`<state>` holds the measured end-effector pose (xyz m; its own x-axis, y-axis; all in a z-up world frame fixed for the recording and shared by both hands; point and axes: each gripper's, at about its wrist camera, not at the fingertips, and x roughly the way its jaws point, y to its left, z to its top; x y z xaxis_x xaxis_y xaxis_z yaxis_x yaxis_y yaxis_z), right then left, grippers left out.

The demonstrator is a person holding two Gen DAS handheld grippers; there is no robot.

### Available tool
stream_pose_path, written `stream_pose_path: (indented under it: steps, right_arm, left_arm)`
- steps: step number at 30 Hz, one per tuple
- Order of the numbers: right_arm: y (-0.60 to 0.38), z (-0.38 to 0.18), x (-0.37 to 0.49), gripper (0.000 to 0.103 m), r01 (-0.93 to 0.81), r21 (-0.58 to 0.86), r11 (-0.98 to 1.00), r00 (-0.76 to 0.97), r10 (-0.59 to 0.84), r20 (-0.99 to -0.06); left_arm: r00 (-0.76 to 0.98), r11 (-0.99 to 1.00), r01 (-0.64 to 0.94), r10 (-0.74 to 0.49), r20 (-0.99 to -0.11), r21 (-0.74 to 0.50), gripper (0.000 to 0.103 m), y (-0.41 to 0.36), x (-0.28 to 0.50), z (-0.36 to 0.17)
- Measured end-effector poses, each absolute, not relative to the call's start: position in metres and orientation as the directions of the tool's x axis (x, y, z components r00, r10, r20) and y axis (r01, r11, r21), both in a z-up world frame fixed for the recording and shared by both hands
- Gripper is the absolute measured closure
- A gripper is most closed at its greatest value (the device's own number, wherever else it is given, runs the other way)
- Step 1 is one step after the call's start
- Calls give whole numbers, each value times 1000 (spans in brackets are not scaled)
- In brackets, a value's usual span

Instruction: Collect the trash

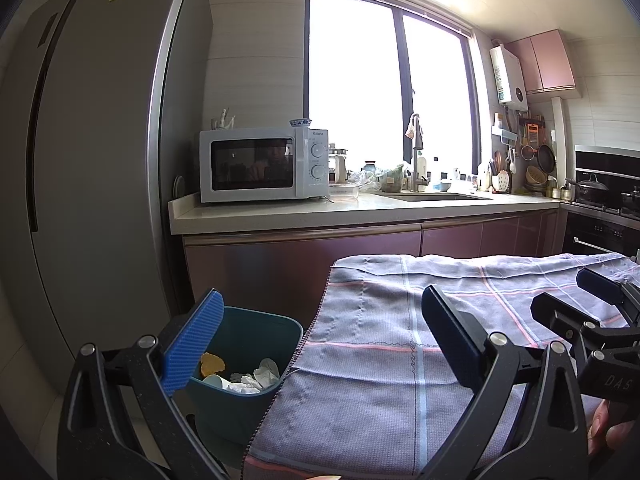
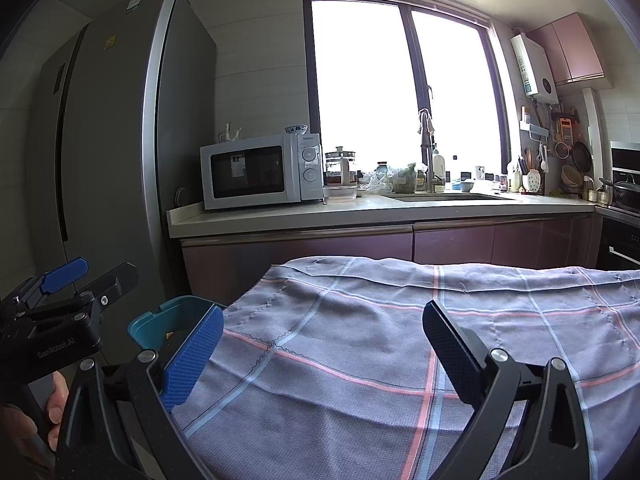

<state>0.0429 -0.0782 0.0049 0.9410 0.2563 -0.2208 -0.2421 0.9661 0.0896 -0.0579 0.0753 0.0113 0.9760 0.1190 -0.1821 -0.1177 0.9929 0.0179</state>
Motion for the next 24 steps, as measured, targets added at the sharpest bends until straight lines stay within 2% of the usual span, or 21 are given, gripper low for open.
stream_pose_path:
  steps: [24]
  right_arm:
    - [-78,5,43,7,-238,93,967,941,254,-223]
  left_arm:
    - [976,993,-119,120,-184,18,6,72,-57,8]
